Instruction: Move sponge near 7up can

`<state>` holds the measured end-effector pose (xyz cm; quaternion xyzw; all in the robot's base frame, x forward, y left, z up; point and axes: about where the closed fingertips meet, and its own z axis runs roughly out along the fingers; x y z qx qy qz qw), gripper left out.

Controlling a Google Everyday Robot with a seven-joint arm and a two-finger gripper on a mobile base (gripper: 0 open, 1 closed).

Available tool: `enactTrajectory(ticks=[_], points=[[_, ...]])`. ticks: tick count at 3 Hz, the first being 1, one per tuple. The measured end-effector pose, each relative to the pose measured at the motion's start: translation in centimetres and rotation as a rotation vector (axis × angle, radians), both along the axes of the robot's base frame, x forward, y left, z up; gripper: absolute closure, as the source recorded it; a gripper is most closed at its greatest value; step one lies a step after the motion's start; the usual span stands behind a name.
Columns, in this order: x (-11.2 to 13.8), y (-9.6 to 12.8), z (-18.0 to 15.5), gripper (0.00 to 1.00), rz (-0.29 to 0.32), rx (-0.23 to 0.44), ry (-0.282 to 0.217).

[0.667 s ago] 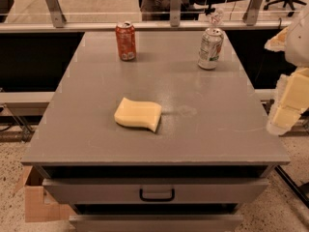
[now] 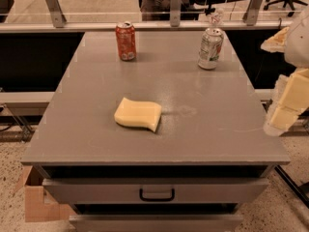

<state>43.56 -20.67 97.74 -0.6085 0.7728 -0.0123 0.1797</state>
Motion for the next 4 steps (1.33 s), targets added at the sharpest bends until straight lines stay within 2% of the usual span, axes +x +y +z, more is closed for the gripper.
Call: enactTrajectory(ticks=[1,2,3,4], points=[[0.7,2.5,-4.7,0.00,0.106,0.186,0.016],[3.4,5.5,-8.9,0.00,0.199,0.426,-0.052],[4.0,8.6,-8.9,0.00,0.266,0.667,-0.137],[2.8,9.8,-6.6,0.00,0.266,0.834,-0.162]])
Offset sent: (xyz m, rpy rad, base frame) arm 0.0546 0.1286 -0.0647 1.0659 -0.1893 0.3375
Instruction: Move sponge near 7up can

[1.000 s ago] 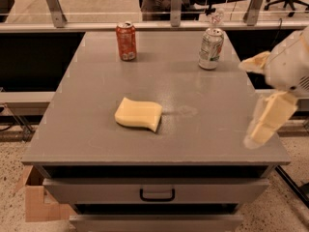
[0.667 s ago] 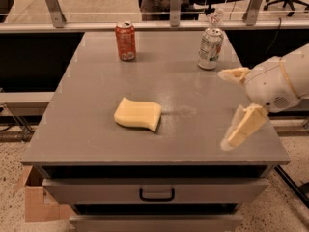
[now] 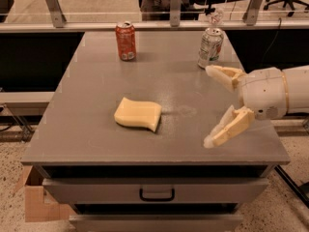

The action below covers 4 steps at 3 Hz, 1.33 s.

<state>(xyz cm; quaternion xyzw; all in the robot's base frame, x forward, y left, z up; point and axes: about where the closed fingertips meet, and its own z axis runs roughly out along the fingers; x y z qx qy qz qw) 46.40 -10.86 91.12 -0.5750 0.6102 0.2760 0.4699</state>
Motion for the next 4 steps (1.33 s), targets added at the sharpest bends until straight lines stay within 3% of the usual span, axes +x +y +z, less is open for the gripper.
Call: enactTrajectory(ticks=[1,2,4], points=[[-0.2,0.3,0.7,0.00,0.000,0.026,0.002],[-0.6,1.1,-0.1,0.00,-0.036,0.053,0.013],[0.0,5.1,-3.8,0.00,-0.136,0.091,0.070]])
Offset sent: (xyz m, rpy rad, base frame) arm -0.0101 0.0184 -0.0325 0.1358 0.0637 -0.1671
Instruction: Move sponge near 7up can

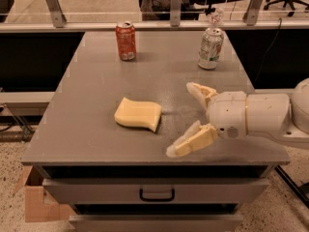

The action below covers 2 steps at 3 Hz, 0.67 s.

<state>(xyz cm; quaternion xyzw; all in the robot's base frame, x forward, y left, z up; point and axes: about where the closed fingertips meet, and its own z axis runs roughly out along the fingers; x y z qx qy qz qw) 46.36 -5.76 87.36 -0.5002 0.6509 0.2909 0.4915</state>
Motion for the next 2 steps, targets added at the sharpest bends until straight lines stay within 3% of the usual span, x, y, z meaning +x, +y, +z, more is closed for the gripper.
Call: enactTrajectory(ticks=[2], points=[[2.7,3.6,-2.4,0.00,-0.007,-0.012,0.018]])
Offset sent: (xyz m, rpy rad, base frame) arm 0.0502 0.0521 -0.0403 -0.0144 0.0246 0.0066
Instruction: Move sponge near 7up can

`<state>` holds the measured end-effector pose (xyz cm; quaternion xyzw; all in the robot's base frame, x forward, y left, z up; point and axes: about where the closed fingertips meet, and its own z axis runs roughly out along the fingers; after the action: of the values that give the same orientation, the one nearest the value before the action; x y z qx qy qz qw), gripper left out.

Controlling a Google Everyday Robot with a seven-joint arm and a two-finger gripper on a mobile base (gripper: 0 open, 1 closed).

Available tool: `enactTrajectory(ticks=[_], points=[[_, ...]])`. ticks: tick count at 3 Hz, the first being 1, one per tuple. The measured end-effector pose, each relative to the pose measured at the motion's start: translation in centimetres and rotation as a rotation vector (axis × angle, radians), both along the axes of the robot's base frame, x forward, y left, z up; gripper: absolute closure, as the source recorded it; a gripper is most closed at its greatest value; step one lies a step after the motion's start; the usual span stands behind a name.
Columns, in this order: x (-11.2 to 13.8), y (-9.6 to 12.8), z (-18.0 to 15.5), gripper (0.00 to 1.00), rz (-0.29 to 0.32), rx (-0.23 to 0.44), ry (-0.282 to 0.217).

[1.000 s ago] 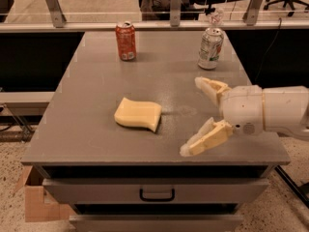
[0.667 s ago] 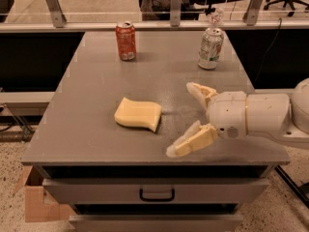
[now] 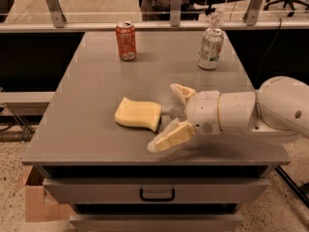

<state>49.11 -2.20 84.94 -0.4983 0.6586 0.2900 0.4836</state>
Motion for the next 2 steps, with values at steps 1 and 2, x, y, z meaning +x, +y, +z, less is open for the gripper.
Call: enactTrajectory(ticks=[1,2], points=[[0.9,0.6,-1.6,0.00,0.005,-0.005,0.017],[1.7,0.6,-2.9,0.16,0.002,-0.013,0.024]])
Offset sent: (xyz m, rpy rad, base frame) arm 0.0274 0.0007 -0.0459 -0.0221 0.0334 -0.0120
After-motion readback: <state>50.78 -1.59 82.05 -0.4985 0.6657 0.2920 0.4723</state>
